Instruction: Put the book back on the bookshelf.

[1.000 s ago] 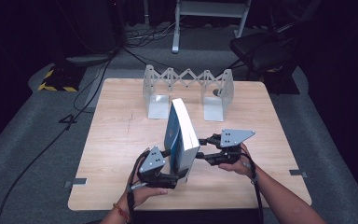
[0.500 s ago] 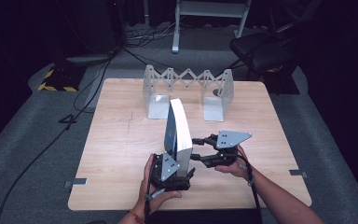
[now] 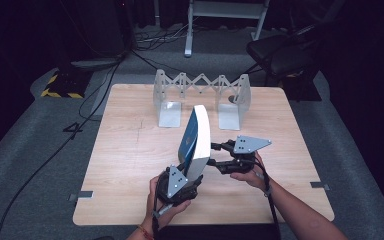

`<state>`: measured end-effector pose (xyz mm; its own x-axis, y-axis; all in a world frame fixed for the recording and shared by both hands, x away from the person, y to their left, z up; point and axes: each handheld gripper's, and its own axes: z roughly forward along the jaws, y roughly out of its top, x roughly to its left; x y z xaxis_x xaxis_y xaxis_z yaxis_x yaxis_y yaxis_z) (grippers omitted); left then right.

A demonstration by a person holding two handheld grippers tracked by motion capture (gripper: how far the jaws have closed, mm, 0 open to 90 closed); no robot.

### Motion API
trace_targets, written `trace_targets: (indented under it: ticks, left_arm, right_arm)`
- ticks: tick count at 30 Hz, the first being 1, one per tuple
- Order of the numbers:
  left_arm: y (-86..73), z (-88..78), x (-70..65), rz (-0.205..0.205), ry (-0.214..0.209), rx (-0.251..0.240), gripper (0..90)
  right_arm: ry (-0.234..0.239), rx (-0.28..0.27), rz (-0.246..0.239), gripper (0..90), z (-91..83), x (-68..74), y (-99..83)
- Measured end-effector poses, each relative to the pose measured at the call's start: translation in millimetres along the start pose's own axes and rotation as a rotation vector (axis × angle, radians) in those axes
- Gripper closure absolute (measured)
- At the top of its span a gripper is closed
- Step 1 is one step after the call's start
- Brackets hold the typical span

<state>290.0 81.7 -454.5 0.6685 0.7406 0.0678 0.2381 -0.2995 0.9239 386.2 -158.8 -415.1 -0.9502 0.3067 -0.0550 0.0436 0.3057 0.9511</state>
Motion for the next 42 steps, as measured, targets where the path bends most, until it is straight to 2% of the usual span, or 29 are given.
trace_targets:
  ticks: [2,4,6,8,10,13,16,20,21,24,27,30,34,36,37,38,39,40,42]
  left_arm:
    - [-1.1,-4.3,5.5,0.003,-0.007,0.003,48.2]
    - [-2.2,-7.1,10.9,0.016,0.011,0.006,54.4]
    - [-3.6,-8.2,18.8,-0.012,0.002,0.003,56.8]
    - [-4.1,-8.2,22.8,-0.015,-0.005,0.003,57.5]
    - [-4.6,-8.0,26.4,-0.017,-0.014,0.003,57.5]
    - [-6.1,-7.0,31.3,-0.037,-0.022,-0.008,56.9]
    - [-6.2,-3.0,33.8,-0.051,-0.031,-0.015,52.4]
    - [-1.0,6.5,27.9,-0.057,0.002,-0.018,40.9]
    - [0.3,8.0,27.5,-0.057,0.019,-0.024,40.9]
    - [1.6,10.9,30.3,-0.072,0.020,-0.031,42.0]
    - [2.9,9.0,29.8,-0.057,0.038,-0.032,48.5]
    - [3.0,6.7,33.7,-0.067,0.048,-0.040,58.2]
    - [3.0,8.4,44.8,-0.124,-0.016,-0.048,58.5]
    - [3.8,11.5,48.9,-0.168,-0.051,-0.061,58.7]
    - [4.2,13.1,50.9,-0.174,-0.073,-0.066,59.0]
    - [4.2,13.1,50.9,-0.174,-0.073,-0.066,59.3]
    - [5.8,17.5,52.3,-0.187,-0.110,-0.071,59.6]
    - [5.8,17.5,52.3,-0.187,-0.110,-0.071,59.6]
    - [8.6,24.2,50.3,-0.178,-0.137,-0.075,59.6]
  right_arm:
    - [0.000,0.004,-0.015,45.8,1.2,2.6,1.5]
    - [0.002,0.010,-0.020,44.9,2.4,3.8,2.2]
    - [0.000,0.012,-0.017,44.9,3.1,2.4,1.8]
    - [-0.005,0.014,-0.011,45.0,3.6,1.3,1.8]
    - [-0.005,0.009,0.001,44.6,6.0,-0.3,3.9]
    - [-0.017,0.015,-0.013,44.6,9.5,0.3,6.3]
    - [-0.025,0.009,-0.010,44.8,14.7,1.1,8.8]
    - [-0.026,0.023,-0.043,44.5,22.3,8.8,10.6]
    - [-0.032,0.027,-0.050,44.5,24.1,10.6,10.7]
    - [-0.030,0.024,-0.039,44.6,25.6,10.6,10.2]
    - [-0.039,0.029,-0.042,43.2,24.9,9.5,9.5]
    - [-0.050,0.034,-0.035,42.1,22.5,6.8,8.6]
    - [-0.111,0.086,-0.046,40.5,-1.9,-8.3,-2.5]
    - [-0.153,0.123,-0.016,39.7,-23.2,-23.5,-14.8]
    - [-0.179,0.140,0.005,39.4,-36.8,-33.5,-23.3]
    - [-0.199,0.162,0.020,38.8,-48.2,-41.3,-30.7]
    - [-0.219,0.182,0.033,37.8,-59.3,-48.6,-38.6]
    - [-0.219,0.182,0.033,37.8,-59.3,-48.6,-38.6]
    - [-0.243,0.241,0.062,34.5,-80.3,-62.2,-54.8]
